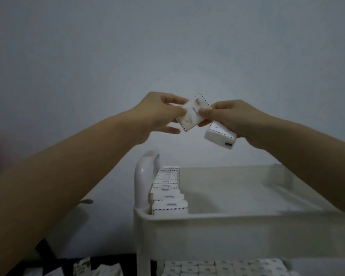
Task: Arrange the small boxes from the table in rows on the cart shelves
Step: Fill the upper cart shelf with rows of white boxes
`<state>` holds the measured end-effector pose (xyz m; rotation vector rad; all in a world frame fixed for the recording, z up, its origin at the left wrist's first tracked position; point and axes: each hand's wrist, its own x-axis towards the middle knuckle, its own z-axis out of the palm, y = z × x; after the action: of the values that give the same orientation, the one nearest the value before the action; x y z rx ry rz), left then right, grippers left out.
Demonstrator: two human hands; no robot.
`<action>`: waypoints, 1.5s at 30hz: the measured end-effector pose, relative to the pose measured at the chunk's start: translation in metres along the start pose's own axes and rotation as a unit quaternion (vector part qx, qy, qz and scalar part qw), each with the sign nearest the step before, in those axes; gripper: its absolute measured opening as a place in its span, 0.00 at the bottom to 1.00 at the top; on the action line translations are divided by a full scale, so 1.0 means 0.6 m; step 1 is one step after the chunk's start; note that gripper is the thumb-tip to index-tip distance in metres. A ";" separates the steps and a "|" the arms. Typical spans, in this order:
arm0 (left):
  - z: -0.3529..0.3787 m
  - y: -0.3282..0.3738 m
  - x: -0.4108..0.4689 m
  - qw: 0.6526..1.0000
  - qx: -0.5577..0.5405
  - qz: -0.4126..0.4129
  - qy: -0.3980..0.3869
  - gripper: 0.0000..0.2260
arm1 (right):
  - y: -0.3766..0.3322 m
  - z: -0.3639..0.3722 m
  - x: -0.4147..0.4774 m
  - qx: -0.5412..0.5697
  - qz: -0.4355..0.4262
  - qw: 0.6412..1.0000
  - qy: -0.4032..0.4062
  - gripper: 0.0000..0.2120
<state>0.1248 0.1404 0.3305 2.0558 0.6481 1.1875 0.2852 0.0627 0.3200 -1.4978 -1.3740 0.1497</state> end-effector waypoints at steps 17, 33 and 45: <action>0.060 -0.098 0.099 0.675 0.646 -0.059 -0.351 0.20 | 0.071 0.114 0.117 -0.552 -0.029 0.805 -0.215 0.24; 0.062 -0.101 0.096 0.704 0.638 -0.041 -0.310 0.17 | 0.135 0.151 0.098 -0.421 -0.038 0.886 -0.193 0.20; 0.050 -0.103 0.094 0.781 0.581 -0.142 -0.177 0.11 | 0.134 0.140 0.090 -0.355 0.120 0.884 -0.280 0.17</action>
<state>0.1721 0.2112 0.3044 2.8468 1.7037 0.0805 0.2986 0.1708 0.2524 -2.3760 -1.8063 0.2697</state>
